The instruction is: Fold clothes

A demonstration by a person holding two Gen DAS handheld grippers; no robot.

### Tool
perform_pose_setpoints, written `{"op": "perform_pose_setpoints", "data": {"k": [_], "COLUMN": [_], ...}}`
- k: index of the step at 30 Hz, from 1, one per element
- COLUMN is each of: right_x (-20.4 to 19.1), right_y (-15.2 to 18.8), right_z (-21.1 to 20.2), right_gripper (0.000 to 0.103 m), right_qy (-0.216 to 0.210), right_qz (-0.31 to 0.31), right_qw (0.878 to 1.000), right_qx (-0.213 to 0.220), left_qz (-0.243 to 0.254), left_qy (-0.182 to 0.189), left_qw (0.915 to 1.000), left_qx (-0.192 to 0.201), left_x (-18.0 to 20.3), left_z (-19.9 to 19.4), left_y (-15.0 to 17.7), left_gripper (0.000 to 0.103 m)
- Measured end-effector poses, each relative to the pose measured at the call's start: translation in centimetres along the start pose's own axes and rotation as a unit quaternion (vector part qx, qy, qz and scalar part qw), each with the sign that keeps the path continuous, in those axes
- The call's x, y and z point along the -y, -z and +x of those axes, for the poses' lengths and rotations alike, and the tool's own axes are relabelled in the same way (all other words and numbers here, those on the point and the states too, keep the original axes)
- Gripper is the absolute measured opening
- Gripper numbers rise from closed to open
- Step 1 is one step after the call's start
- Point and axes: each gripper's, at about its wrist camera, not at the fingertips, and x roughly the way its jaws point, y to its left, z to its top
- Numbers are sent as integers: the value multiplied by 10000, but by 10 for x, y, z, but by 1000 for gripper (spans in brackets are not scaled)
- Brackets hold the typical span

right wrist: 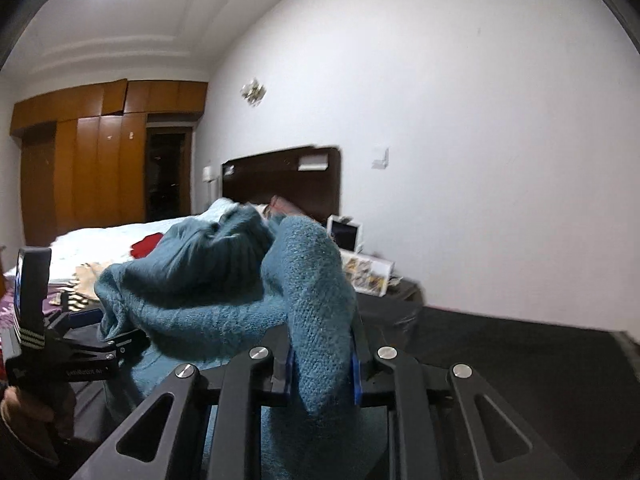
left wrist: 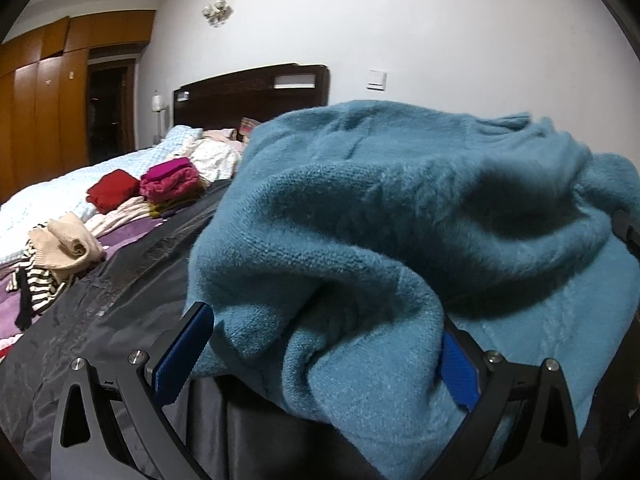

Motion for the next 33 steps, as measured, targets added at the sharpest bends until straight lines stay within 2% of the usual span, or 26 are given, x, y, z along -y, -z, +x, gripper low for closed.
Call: {"op": "perform_pose_setpoints", "data": {"k": [7,10,13,15,18,21,26,30,33], "right_x": [9,18,24,26,28,33,44,43,40], "right_y": [2,4,9,13,23,29,32,28,27], "right_z": [-46,-60,-76,-86,-98,-101,-100,-96,-95], "right_gripper": [20,20,20,20,20,21,21,21,21], "right_qy": [532,727,819,895,966,966,925,908,913], "right_qz": [51,142,263,284,253,279,380,386,357], "right_qw": [9978,9960,9948,9939,9933,9934,9938,9940,9940], "right_qx": [397,501,545,579,580,556,495,473,493], "left_qz": [-44,-89,-11,51,284,784,1812,1994,1785], "left_qy": [615,605,442,429,620,684,660,963,1023], "left_qw": [9981,9981,9990,9991,9976,9944,9812,9741,9752], "left_qx": [-55,15,66,7,-154,-194,-113,-456,-818], "left_x": [-3,-7,-4,1,15,34,68,83,87], "left_z": [-33,-43,-43,-38,-24,-11,7,27,50], "left_y": [-23,-40,-54,-60,-69,-78,-90,-91,-92], "left_gripper": [102,102,102,102,102,102,102,102,102]}}
